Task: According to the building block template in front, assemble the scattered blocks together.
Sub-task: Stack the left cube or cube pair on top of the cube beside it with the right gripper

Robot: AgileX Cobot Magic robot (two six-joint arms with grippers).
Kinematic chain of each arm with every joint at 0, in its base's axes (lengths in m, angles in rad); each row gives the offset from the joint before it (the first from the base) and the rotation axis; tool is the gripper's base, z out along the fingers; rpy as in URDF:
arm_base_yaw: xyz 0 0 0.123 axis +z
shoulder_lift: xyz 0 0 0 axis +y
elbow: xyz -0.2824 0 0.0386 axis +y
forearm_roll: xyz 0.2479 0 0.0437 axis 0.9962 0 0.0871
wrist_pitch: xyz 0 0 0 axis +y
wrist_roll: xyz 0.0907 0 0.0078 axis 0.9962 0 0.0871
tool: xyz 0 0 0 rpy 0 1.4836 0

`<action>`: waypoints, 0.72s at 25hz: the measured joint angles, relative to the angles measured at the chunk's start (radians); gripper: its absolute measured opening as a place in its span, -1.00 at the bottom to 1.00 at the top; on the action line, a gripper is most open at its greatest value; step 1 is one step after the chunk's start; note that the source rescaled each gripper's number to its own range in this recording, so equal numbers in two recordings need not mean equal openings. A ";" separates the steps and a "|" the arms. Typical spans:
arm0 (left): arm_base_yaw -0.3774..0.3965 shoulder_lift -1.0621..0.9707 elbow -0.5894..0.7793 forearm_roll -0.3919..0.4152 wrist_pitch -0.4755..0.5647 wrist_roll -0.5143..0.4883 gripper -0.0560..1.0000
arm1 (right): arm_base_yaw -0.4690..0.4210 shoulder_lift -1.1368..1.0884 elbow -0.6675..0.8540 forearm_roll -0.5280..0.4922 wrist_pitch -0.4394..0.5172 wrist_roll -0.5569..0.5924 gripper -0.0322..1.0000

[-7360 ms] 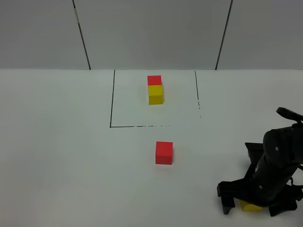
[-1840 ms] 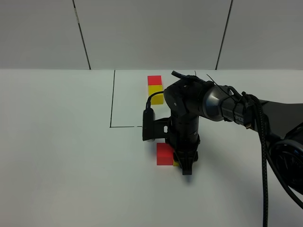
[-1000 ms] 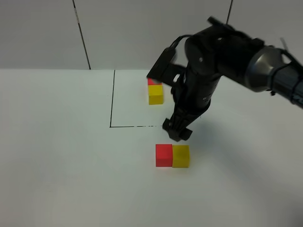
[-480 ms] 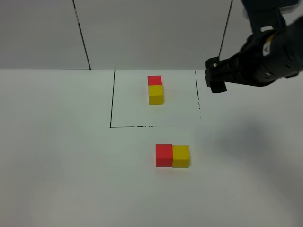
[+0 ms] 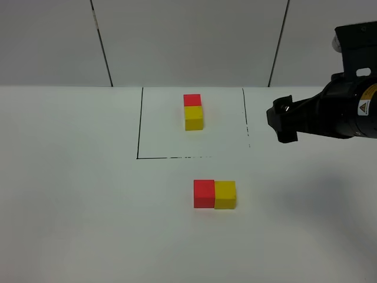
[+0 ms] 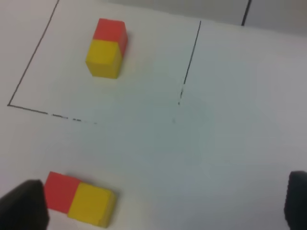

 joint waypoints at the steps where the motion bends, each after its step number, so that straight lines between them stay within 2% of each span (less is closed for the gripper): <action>1: 0.000 0.000 0.000 0.000 0.000 0.000 -0.01 | 0.000 0.006 0.000 0.000 -0.007 -0.024 0.95; 3: 0.000 0.000 0.000 0.000 0.000 0.000 -0.01 | 0.011 0.029 -0.018 -0.001 0.003 -0.086 0.94; 6: 0.000 0.000 0.000 0.000 0.000 0.000 -0.01 | 0.038 0.106 -0.099 -0.005 0.087 -0.207 0.94; 10: 0.000 0.000 0.000 0.000 0.000 0.000 -0.01 | 0.080 0.258 -0.286 -0.030 0.260 -0.387 0.94; 15: 0.000 0.000 0.000 0.000 0.000 0.000 -0.01 | 0.138 0.476 -0.549 -0.045 0.530 -0.604 0.94; 18: 0.000 0.000 0.000 0.000 0.000 0.000 -0.01 | 0.166 0.584 -0.651 -0.038 0.598 -0.681 0.94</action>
